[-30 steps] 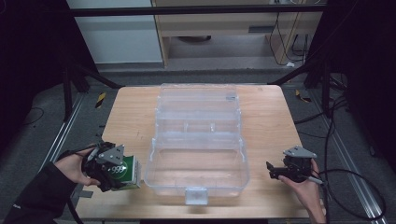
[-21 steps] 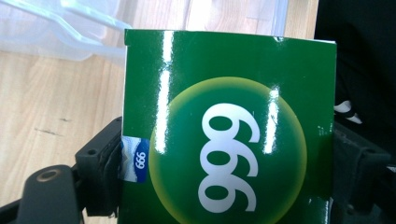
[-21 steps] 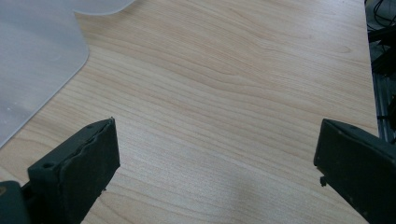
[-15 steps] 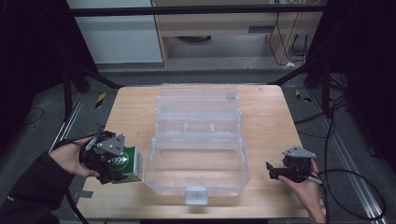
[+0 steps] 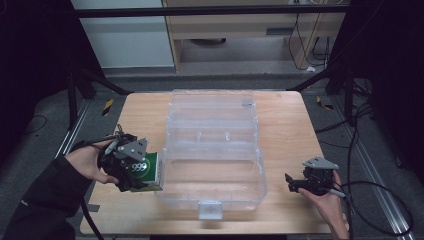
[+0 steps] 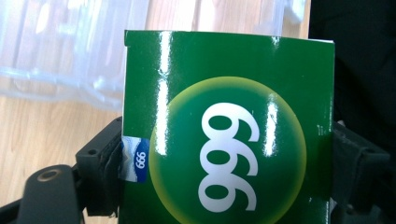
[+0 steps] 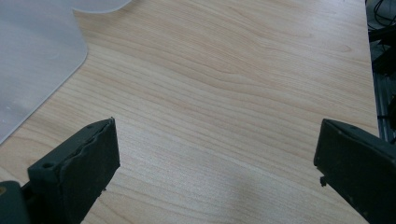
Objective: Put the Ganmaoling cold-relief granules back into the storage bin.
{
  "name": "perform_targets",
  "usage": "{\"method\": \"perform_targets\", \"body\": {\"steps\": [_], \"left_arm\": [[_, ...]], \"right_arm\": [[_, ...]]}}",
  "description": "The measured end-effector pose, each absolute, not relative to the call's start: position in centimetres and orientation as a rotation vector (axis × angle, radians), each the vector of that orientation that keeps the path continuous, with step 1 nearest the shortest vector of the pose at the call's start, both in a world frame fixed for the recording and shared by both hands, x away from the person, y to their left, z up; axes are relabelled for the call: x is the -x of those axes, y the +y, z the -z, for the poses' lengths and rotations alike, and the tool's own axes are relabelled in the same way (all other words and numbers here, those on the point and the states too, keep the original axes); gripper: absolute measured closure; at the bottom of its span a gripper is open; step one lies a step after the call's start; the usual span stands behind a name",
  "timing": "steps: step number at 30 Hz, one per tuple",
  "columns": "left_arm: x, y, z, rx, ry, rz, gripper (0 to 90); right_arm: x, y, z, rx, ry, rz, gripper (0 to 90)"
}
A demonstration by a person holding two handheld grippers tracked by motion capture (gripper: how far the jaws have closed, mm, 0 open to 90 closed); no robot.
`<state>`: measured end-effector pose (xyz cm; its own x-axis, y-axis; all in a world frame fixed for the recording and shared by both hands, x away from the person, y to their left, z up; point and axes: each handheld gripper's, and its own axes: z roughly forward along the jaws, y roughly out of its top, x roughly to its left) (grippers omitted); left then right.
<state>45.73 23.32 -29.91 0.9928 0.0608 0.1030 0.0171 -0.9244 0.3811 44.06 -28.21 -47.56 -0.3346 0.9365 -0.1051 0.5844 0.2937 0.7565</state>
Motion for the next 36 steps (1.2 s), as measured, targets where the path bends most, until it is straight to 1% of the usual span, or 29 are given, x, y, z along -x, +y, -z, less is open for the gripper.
{"method": "perform_targets", "body": {"steps": [16,36], "left_arm": [[-46.6,19.5,30.2,-2.765,-0.001,-0.137,14.8],[-47.6,16.8,32.0,-2.777,-0.05,-0.109,14.8]], "right_arm": [[-44.1,-28.3,47.6,-1.356,2.017,-0.855,0.7],[-44.1,-28.3,47.6,-1.352,2.024,-0.858,0.7]]}}
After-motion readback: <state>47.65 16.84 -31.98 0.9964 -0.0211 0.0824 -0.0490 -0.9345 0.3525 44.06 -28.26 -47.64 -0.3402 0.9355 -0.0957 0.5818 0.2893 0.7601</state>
